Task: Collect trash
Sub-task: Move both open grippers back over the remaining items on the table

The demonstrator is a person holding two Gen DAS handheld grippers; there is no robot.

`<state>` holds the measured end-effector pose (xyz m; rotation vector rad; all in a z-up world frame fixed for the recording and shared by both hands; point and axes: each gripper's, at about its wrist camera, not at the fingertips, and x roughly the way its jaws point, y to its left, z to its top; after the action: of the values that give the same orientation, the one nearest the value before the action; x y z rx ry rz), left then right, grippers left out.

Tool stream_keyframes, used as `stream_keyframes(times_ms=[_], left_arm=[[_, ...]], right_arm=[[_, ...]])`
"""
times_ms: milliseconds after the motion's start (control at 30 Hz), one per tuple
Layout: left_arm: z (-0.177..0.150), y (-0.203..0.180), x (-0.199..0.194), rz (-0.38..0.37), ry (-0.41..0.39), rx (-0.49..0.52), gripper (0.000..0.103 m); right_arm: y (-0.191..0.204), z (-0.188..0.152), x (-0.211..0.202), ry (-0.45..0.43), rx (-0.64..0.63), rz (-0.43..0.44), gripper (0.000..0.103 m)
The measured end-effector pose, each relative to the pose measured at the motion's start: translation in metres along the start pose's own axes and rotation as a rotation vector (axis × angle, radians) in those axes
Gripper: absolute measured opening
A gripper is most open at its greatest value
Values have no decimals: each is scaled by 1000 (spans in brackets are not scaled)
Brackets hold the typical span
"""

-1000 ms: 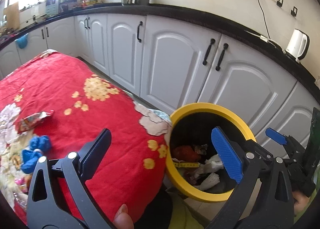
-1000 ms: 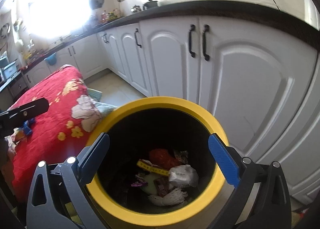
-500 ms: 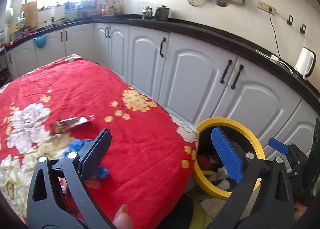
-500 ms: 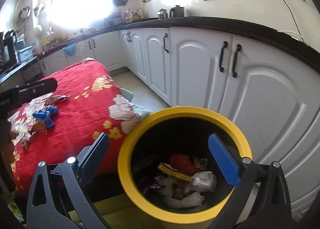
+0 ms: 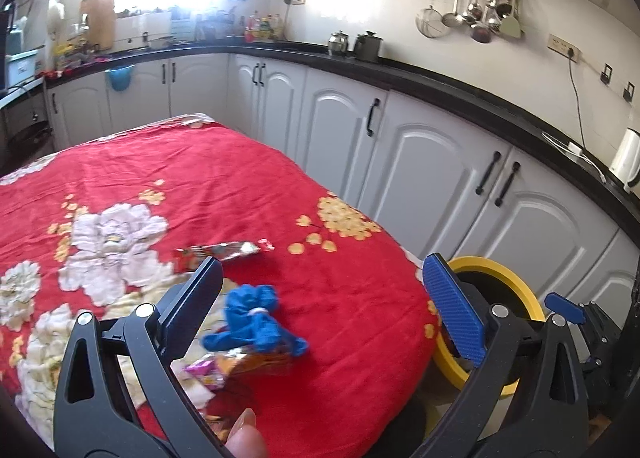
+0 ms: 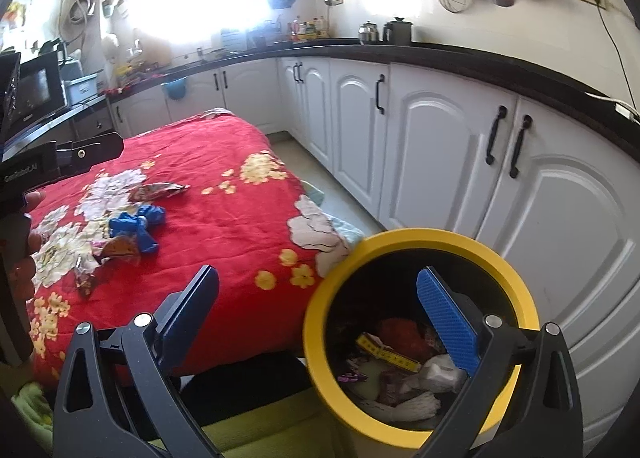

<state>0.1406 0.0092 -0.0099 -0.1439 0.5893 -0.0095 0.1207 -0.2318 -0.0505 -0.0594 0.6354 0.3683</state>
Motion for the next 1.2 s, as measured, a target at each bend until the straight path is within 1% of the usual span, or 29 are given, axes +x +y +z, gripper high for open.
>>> stream_keyframes(times_ms=[333, 633, 800, 900, 1000, 1200], left_arm=[[1, 40, -13, 59, -3, -19, 92], [-6, 79, -24, 113, 5, -39, 92], [-8, 97, -26, 121, 19, -64, 92], [-10, 102, -27, 130, 30, -48, 92], [-16, 106, -26, 136, 52, -21, 92], [-37, 115, -21, 100, 129, -15, 92]], right_arm=[[30, 18, 6, -2, -25, 73, 96], [64, 32, 16, 14, -57, 152, 96], [76, 40, 29, 40, -39, 199, 96], [82, 46, 37, 49, -34, 220, 96], [87, 51, 45, 62, -29, 245, 96], [104, 55, 64, 109, -25, 308, 96]])
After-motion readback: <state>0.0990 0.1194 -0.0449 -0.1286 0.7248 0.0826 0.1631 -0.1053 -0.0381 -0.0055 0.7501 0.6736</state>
